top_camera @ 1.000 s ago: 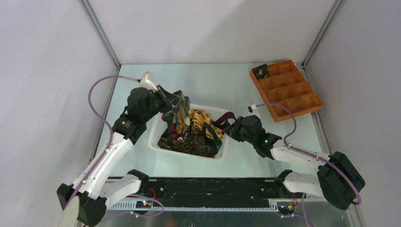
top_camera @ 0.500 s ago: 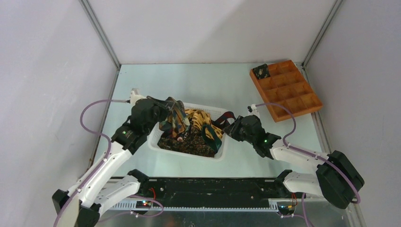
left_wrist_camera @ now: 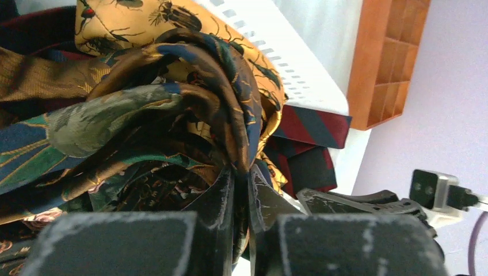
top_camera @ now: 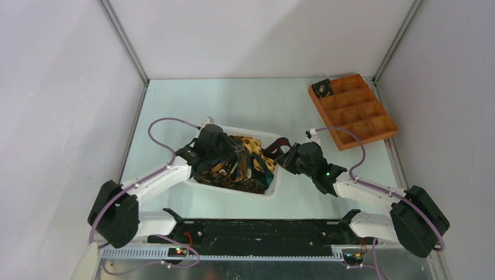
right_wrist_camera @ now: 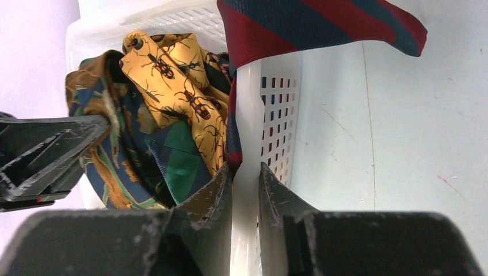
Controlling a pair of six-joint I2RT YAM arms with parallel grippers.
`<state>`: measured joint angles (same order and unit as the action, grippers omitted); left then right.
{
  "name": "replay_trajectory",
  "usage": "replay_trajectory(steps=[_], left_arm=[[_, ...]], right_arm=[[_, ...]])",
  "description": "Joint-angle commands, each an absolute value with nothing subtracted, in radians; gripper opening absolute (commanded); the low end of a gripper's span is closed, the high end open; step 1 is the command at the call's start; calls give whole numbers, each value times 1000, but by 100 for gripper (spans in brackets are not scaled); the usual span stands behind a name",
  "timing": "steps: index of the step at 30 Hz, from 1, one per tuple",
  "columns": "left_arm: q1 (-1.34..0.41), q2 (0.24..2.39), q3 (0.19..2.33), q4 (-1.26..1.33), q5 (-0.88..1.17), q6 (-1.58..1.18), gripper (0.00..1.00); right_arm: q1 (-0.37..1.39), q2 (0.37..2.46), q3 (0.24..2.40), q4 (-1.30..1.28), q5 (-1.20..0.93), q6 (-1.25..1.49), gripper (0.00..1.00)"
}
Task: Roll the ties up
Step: Place the tie in the bin.
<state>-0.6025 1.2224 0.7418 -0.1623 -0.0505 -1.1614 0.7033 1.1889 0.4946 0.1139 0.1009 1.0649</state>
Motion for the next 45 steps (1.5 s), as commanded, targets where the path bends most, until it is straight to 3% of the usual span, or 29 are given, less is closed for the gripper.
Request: replay_trajectory(steps=[1, 4, 8, 24, 34, 45], left_arm=[[-607, 1268, 747, -111, 53, -1087, 19], [-609, 1262, 752, -129, 61, -1068, 38], [-609, 1232, 770, -210, 27, -1033, 51], [-657, 1121, 801, -416, -86, -968, 57], [-659, 1047, 879, -617, -226, -913, 80], [-659, 986, 871, -576, -193, -915, 74]], right_arm=[[700, 1199, 480, 44, 159, 1022, 14], [700, 1199, 480, 40, 160, 1024, 14], [701, 1199, 480, 37, 163, 1025, 14], [701, 1212, 481, 41, 160, 1027, 14], [700, 1221, 480, 53, 150, 1025, 14], [702, 1223, 480, 55, 149, 1028, 14]])
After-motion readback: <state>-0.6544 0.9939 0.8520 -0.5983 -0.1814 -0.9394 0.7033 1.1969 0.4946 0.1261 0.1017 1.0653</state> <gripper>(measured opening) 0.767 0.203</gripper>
